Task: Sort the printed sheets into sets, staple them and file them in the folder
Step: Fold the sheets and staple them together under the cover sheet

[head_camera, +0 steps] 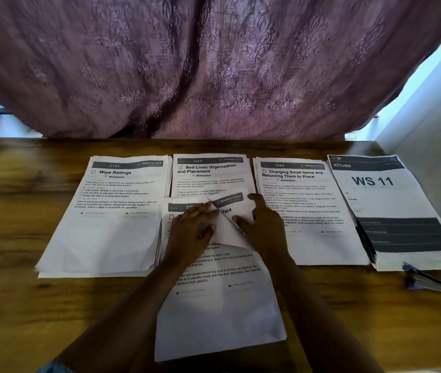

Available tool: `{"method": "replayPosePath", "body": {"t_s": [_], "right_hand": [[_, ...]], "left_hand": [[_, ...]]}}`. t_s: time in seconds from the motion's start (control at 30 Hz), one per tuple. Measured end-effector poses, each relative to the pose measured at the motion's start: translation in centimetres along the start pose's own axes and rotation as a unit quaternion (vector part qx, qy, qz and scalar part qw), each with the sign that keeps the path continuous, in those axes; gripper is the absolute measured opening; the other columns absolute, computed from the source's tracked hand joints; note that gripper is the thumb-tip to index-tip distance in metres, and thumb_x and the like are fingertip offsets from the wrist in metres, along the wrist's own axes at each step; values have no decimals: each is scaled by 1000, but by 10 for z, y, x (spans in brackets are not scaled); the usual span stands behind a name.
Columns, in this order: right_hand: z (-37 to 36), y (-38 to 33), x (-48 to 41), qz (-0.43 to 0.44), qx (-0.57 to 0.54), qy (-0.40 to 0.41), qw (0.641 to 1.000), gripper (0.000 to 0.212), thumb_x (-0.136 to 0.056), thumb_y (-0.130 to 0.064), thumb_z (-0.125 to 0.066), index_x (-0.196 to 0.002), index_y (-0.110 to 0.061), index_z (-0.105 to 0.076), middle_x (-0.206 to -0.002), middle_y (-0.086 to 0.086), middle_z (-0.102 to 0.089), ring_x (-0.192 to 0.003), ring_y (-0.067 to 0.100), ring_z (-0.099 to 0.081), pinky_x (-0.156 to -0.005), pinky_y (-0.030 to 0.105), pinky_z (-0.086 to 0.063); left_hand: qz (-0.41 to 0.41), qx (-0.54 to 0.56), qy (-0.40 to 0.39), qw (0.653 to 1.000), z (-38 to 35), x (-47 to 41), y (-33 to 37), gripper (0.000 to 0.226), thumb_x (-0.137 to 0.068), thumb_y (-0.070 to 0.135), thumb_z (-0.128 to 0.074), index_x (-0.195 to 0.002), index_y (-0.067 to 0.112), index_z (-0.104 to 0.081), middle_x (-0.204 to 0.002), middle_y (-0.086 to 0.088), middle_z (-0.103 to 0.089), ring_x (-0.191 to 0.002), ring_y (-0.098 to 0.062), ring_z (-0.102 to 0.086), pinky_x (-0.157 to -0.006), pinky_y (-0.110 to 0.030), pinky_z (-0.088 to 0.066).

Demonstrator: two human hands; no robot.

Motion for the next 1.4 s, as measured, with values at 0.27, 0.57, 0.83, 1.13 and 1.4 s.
{"method": "replayPosePath", "body": {"t_s": [0.27,0.57,0.83,1.13,1.4], "right_hand": [[-11,-33,23,234,78,-9,969,39,-88,-23,-54,-126,-14,-57,-99,11,-72,-79,26,-70,-69,36,-59],[-6,-10,4,114,37,-34,992,39,-93,-29,-52,-130,-14,-54,-123,12,-62,-110,28,-59,-94,34,-44],[-18,3,-1,59,66,-58,994,59,-89,-38,-60,-140,-19,-38,-120,9,-63,-111,27,-58,-91,34,-45],[-13,-34,27,250,34,-6,968,44,-89,-26,-53,-130,-13,-54,-108,9,-70,-90,25,-69,-77,36,-57],[-7,-21,19,176,10,-36,984,34,-94,-33,-47,-116,-14,-64,-101,9,-71,-83,24,-68,-76,35,-55]], "left_hand": [[51,179,28,982,8,0,7,68,-93,64,-28,-149,25,-32,-151,5,-38,-135,4,-35,-109,-19,-35],[-26,3,7,1000,0,0,3,47,-92,41,-43,-129,18,-59,-144,-2,-46,-129,-22,-49,-105,-45,-43],[-16,5,1,1000,-2,0,0,48,-91,44,-42,-131,22,-58,-146,1,-44,-132,-22,-45,-109,-39,-36],[47,178,42,982,13,2,12,63,-94,54,-31,-150,24,-26,-139,26,-37,-115,25,-40,-91,-2,-39],[-25,33,28,999,5,3,8,39,-91,20,-63,-129,15,-59,-143,6,-39,-127,-9,-38,-106,-28,-33]]}}
Point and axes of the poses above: each hand's wrist, its own x-axis away from the middle knuckle, its own z-axis out of the back of the hand, y = z × x, the point moved 7 cm from there along -x, towards the middle knuckle
